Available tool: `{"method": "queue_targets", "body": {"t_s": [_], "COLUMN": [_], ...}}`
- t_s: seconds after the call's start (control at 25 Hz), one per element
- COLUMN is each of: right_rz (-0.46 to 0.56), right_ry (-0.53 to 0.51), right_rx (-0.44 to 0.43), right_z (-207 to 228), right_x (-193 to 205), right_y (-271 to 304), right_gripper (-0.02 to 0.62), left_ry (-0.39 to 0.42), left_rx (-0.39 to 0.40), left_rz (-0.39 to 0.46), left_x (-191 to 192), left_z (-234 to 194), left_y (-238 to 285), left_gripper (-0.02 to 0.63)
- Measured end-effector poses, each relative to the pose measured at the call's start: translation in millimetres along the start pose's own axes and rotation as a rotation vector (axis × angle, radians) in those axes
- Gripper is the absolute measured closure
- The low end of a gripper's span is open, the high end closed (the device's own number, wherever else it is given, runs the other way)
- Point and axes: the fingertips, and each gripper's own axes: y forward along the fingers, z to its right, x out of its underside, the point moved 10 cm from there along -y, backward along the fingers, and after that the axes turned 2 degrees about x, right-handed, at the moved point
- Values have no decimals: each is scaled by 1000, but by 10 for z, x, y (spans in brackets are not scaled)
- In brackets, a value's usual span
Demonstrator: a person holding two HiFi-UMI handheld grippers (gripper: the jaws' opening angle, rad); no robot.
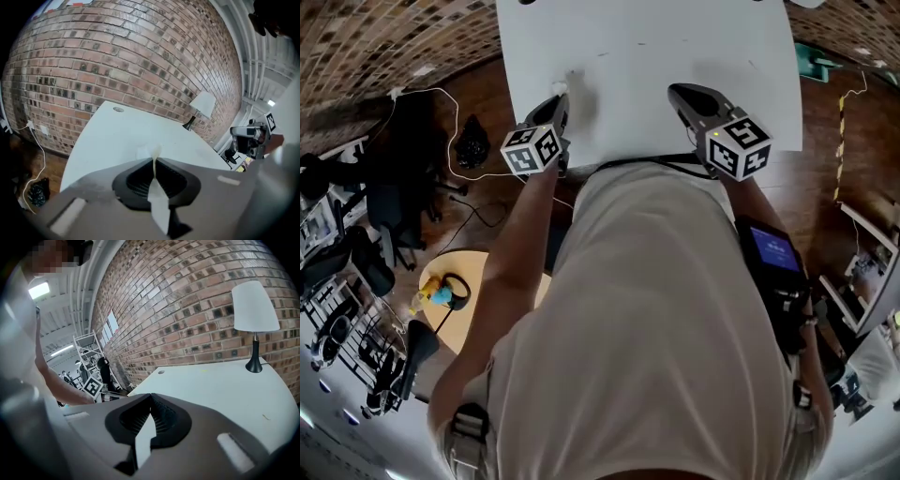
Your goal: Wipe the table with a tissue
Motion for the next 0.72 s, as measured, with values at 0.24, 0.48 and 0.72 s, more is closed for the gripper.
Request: {"method": "queue_targets", "body": {"t_s": [0.24, 0.48, 0.72], "right_rz": [4, 21, 42], "right_ry": [38, 77, 146], "right_rx": [26, 19, 22], "right_z": [-3, 60, 185], "right_x": [21, -5, 87], "right_y": [9, 120, 114], "right_gripper": [588, 588, 588], "left_ry": [-26, -4, -21], "left_rx": [-25, -95, -60], "left_rz": [-14, -69, -102], "left_x": [-96, -267, -319], "left_z": [-190, -301, -266], "left_y": [150, 245, 520], "left_gripper": [580, 580, 580]}}
